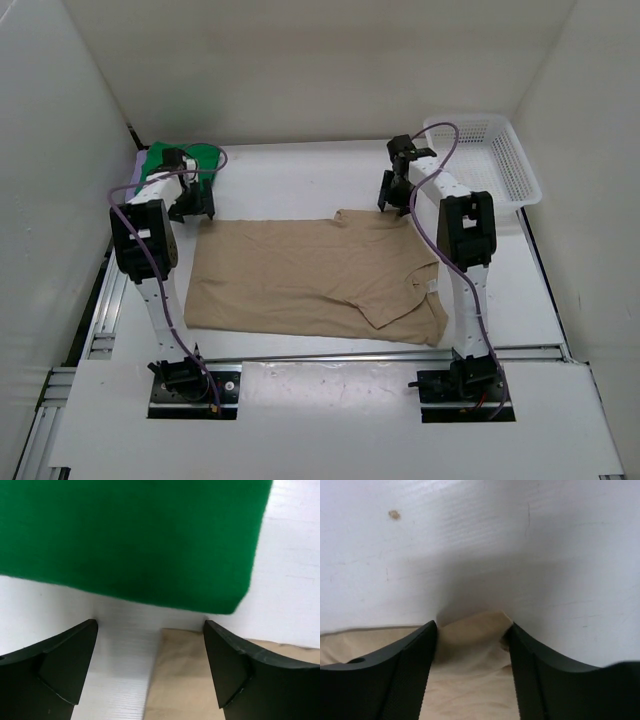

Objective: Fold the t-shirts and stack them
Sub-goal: Grap the side of the flattened tshirt furthest away from the robot with both arms, then fold the other side of the tshirt into a rectangle

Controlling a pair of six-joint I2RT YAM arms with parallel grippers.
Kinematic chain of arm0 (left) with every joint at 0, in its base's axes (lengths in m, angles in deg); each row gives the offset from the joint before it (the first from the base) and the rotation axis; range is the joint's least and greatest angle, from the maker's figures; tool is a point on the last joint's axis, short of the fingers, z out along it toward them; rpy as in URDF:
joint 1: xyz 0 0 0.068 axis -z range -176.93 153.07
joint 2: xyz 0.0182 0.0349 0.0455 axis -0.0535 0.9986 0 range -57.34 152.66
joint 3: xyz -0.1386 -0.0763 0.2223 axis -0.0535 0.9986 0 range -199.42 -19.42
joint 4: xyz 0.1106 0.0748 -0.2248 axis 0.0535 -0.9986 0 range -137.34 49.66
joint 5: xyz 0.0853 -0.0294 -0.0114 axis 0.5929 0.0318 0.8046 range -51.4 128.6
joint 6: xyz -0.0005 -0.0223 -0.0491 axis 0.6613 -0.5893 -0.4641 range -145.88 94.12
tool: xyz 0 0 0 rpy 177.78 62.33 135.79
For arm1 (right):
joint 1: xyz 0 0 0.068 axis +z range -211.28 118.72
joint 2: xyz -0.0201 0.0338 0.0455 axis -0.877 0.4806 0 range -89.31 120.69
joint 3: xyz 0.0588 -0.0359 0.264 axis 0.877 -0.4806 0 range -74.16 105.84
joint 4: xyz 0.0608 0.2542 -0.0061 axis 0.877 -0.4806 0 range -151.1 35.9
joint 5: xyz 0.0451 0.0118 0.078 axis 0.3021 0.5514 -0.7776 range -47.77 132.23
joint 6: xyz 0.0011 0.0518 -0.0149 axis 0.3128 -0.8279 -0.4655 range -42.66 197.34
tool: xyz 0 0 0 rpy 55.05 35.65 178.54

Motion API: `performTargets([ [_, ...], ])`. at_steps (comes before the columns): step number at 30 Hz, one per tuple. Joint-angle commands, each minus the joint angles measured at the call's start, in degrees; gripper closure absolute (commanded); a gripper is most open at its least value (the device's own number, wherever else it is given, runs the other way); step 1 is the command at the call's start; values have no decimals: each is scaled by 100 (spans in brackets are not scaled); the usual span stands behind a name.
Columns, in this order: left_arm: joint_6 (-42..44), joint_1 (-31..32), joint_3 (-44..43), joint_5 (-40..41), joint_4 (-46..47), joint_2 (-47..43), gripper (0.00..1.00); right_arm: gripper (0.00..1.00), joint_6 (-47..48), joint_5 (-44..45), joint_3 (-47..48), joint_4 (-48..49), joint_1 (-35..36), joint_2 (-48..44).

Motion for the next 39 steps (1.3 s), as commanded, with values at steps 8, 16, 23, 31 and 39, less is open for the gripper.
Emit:
performTargets([
  [8, -14, 63, 728, -1264, 39, -326, 66, 85, 58, -816, -446, 187, -96, -401],
  [16, -14, 10, 975, -1194, 39, -529, 90, 92, 5, -1054, -999, 451, -96, -1175],
  [23, -14, 10, 957, -948, 39, -1169, 90, 99, 5, -984, -1562, 512, 18, -1876],
  [31, -14, 63, 2519, -466, 39, -3189, 90, 99, -214, -545, -3641, 618, 466, -4002],
  [39, -14, 1, 3462, 141, 39, -3833, 90, 99, -820, -185, -5499, 785, 572, -5244],
])
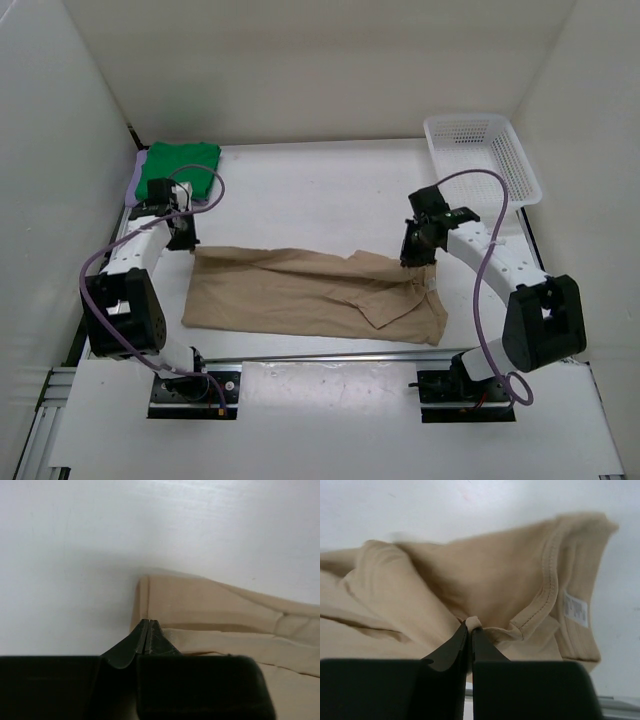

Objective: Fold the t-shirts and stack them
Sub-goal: Fold the other side of the tshirt into a rectangle

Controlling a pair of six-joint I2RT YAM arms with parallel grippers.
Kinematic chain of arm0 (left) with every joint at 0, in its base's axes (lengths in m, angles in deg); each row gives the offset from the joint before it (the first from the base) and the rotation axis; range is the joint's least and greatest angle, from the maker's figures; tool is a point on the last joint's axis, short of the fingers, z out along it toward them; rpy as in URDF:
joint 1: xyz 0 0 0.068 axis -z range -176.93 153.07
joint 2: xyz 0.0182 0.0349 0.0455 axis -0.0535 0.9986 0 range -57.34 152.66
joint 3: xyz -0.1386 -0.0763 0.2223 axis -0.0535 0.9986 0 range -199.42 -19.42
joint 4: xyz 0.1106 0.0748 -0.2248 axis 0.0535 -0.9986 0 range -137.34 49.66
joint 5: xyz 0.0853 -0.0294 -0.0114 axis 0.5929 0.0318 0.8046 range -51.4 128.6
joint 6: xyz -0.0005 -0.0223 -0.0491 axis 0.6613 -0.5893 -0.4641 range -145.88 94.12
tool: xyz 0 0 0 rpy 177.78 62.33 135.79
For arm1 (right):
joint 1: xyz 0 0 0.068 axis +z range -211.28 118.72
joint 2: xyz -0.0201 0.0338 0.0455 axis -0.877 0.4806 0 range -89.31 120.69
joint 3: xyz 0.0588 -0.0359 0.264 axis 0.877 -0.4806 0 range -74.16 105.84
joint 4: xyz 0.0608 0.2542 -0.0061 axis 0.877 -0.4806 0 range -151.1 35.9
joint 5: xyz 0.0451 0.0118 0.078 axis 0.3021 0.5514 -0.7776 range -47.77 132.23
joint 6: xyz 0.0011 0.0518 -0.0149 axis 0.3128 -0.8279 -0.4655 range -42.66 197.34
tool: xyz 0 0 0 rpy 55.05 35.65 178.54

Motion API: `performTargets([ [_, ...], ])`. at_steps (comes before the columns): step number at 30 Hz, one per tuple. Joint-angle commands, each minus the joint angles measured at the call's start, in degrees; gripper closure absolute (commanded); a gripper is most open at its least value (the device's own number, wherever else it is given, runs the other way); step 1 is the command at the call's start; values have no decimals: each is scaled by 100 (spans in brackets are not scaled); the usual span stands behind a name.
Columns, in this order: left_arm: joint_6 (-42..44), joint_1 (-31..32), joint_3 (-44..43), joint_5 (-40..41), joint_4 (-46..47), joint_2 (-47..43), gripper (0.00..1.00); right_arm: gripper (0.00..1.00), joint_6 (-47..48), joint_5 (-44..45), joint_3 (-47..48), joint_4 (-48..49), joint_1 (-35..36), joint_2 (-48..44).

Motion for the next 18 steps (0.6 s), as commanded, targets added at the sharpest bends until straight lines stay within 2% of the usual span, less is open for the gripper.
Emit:
performTargets([
  [1, -1, -21, 250, 478, -40, -67, 90, 99, -333, 305, -374, 29, 51, -230],
  [7, -1, -73, 452, 918, -40, -67, 90, 99, -448, 569, -691, 28, 105, -469],
  [11, -1, -73, 189, 717, -40, 55, 90, 99, -448, 753, -622, 194, 105, -276],
  [14, -1, -12, -346, 498, -40, 327, 90, 100, -378, 1043, 124, 257, 105, 215],
  [18, -1, -12, -1146, 382, -40, 968, 90, 100, -114, 1176, 1748, 257, -114, 1653],
])
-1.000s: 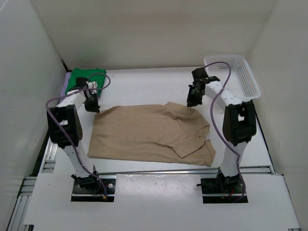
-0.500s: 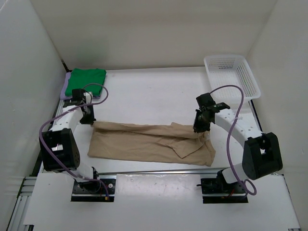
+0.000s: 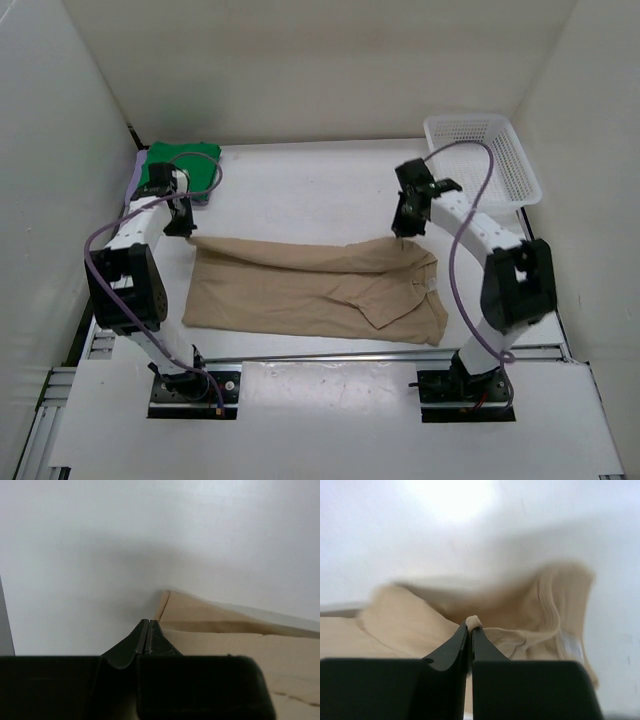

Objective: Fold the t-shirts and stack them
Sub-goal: Fold the other side of the tshirt into a rectangle

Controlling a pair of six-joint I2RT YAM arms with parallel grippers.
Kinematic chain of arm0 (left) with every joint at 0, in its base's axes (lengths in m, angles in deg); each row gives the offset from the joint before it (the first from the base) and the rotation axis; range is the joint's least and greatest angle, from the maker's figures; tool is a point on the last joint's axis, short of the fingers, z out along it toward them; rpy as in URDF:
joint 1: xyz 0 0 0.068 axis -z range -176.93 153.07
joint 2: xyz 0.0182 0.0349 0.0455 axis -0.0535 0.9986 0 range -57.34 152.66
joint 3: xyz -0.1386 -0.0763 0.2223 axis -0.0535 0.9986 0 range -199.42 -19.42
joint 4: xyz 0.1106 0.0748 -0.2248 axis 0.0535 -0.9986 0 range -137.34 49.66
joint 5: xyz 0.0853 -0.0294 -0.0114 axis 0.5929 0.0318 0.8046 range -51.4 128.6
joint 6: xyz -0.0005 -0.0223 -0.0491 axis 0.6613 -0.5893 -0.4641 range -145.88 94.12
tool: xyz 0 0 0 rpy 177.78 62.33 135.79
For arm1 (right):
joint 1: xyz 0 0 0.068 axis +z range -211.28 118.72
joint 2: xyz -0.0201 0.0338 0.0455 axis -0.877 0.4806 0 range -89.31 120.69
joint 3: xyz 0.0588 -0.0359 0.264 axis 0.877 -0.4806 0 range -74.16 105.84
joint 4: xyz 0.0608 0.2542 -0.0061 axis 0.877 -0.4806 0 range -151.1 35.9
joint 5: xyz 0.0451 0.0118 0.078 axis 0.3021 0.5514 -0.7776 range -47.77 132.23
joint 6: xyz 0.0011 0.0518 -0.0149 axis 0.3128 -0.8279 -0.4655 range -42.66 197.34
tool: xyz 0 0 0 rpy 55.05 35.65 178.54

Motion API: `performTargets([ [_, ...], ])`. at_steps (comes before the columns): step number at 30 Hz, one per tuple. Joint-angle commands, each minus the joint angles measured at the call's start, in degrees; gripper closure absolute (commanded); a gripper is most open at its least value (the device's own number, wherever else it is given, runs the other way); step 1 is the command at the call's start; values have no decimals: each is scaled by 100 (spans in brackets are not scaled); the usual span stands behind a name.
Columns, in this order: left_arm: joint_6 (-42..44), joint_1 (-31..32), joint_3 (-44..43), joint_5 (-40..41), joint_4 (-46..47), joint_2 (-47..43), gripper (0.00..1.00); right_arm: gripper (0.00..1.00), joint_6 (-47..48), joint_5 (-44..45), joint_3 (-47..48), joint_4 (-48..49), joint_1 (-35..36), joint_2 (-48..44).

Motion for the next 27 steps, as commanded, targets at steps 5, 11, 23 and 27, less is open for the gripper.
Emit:
performTargets([
  [5, -1, 69, -1229, -151, 150, 894, 90, 100, 317, 117, 2847, -45, -343, 2077],
  [11, -1, 69, -995, -151, 150, 817, 90, 100, 370, 116, 2264, 16, -343, 2010],
  [23, -1, -36, 202, 121, 150, -212, 90, 100, -122, 187, -376, 667, -343, -188],
  [27, -1, 42, 684, 226, 150, -388, 90, 100, -341, -49, -1043, 790, -343, -391],
])
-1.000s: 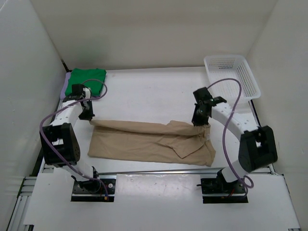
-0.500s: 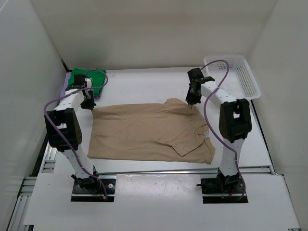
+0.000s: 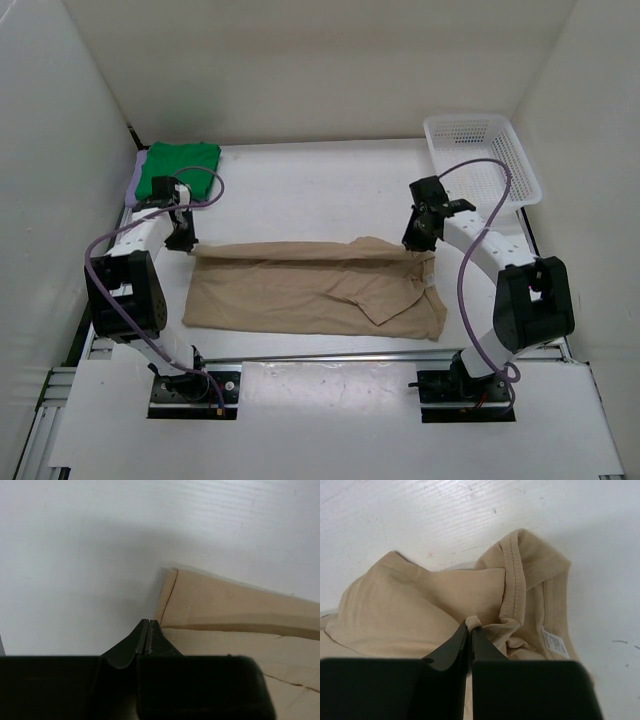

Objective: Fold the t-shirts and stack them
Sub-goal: Fold the other side of the tshirt into a rectangle

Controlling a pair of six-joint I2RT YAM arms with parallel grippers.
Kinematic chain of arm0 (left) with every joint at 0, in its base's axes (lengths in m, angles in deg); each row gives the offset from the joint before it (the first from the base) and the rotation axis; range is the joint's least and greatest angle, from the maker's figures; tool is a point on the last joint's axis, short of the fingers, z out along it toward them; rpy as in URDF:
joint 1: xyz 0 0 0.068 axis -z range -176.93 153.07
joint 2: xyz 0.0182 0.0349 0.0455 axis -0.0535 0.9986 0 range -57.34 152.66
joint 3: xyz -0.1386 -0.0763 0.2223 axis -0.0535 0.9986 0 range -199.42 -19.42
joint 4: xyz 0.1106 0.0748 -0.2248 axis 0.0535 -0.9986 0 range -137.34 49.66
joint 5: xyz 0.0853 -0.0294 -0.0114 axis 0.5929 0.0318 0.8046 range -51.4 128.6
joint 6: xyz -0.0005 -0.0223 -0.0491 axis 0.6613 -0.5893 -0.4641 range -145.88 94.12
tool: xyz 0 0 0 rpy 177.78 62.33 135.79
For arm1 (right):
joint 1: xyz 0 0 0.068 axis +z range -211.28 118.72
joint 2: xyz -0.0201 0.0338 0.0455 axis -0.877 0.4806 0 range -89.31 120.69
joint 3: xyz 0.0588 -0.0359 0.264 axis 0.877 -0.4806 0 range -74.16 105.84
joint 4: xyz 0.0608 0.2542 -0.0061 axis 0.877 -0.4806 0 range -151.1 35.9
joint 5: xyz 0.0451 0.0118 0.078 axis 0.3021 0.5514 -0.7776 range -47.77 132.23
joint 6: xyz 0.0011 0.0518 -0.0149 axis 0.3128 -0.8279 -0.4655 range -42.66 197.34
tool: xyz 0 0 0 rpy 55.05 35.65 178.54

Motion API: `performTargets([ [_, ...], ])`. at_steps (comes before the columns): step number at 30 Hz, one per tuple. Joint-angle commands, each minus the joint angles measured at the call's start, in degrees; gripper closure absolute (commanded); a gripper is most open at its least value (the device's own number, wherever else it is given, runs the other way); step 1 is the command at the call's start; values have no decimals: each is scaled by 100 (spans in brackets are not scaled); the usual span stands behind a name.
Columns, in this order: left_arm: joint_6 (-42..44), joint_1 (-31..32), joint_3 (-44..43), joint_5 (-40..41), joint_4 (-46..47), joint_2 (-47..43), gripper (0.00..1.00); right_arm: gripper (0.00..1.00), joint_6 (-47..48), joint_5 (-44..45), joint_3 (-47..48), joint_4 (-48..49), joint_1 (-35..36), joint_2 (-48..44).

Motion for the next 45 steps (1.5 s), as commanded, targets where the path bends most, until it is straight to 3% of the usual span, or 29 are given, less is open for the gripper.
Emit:
performTargets([
  [1, -1, 34, 318, 192, 43, -316, 90, 100, -250, -303, -507, 220, 39, -53],
  [11, -1, 140, 380, 192, 43, -61, 90, 100, -575, -252, -657, 335, 268, 465],
  [13, -1, 140, 380, 192, 43, -61, 90, 90, -523, -313, -657, 274, 268, 466],
  [14, -1, 140, 433, 192, 43, -131, 90, 72, -523, -314, -753, 273, 268, 466],
  [15, -1, 140, 494, 192, 43, -132, 90, 69, -523, -314, -824, 273, 268, 275],
  [23, -1, 87, 653, 139, 43, -308, 90, 72, -523, -305, -1448, 273, 320, -1246],
  [26, -1, 87, 653, 139, 43, -308, 90, 72, -382, -244, -1292, 203, 321, -1301],
  [27, -1, 87, 653, 139, 43, -308, 90, 64, -330, -244, -1212, 133, 321, -1301],
  [30, -1, 87, 705, 139, 43, -308, 90, 45, -268, -410, -799, 80, 321, -977],
  [34, -1, 87, 706, 139, 43, -308, 90, 31, 223, -682, -8, 80, 434, -91],
  [39, -1, 87, 758, 139, 43, -360, 90, 28, 453, -1146, 643, 80, 567, 799],
  [45, -1, 87, 758, 139, 43, -360, 90, 31, 331, -1711, 442, 299, 620, 1248],
])
